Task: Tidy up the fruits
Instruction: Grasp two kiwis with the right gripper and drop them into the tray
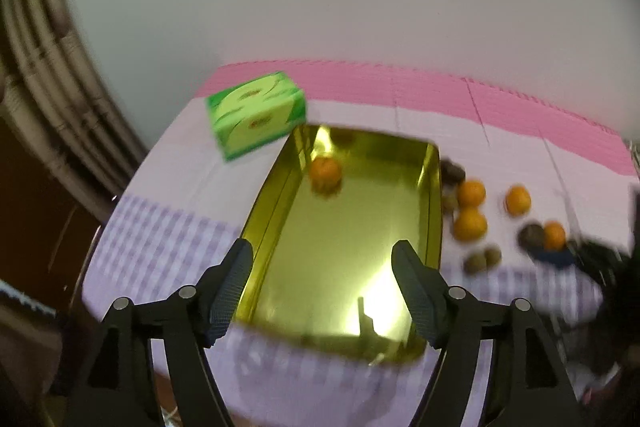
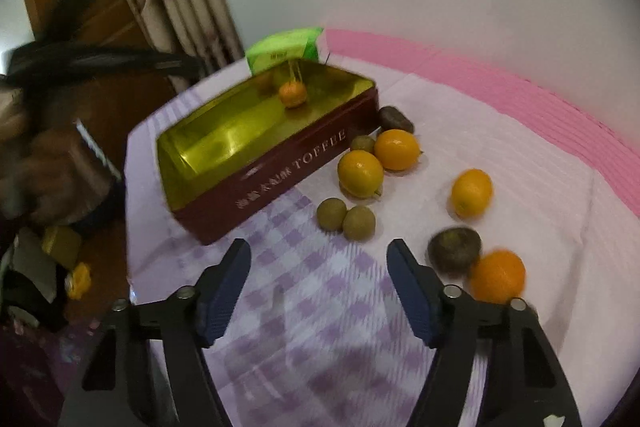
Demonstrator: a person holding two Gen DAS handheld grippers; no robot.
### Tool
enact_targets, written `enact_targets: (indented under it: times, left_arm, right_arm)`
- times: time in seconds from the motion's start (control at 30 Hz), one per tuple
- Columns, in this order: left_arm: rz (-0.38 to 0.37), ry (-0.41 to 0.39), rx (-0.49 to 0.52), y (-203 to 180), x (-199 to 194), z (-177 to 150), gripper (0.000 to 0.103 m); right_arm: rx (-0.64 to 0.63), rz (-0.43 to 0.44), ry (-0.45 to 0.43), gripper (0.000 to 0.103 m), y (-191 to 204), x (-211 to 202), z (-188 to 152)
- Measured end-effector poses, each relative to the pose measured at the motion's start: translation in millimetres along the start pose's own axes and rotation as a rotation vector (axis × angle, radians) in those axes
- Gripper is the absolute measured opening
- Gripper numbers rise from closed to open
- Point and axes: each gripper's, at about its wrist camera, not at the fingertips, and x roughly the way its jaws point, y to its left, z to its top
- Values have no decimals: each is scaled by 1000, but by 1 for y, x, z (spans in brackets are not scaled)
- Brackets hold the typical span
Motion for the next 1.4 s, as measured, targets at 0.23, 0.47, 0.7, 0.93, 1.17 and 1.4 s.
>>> enact_targets:
  times: [0.23,0.47,0.7,0.93,1.17,1.4]
  left_arm:
    - [74,-2,-59,9,-23,-68,73]
    - [62,0,-25,-1,-13,-80,73]
    - [83,-32,-40,2,-17,-80,73]
    - [134,-102,-98,15,-29,-76,74]
    - [170,-109,-93,19,-30,-76,74]
    - [190,-83,-109,29,-24,-74,74]
  right_arm:
    - [-122,-17,94,60,-11,34,17]
    - [-140,24,164,41,-18,54,26]
    - [-125,-5,192,36,-3,56,20]
    - [-35,46,53,36,13,4,31]
    - [-62,67,-21,36,32,5,110]
    - [-66,-17,66,36,32,68,145]
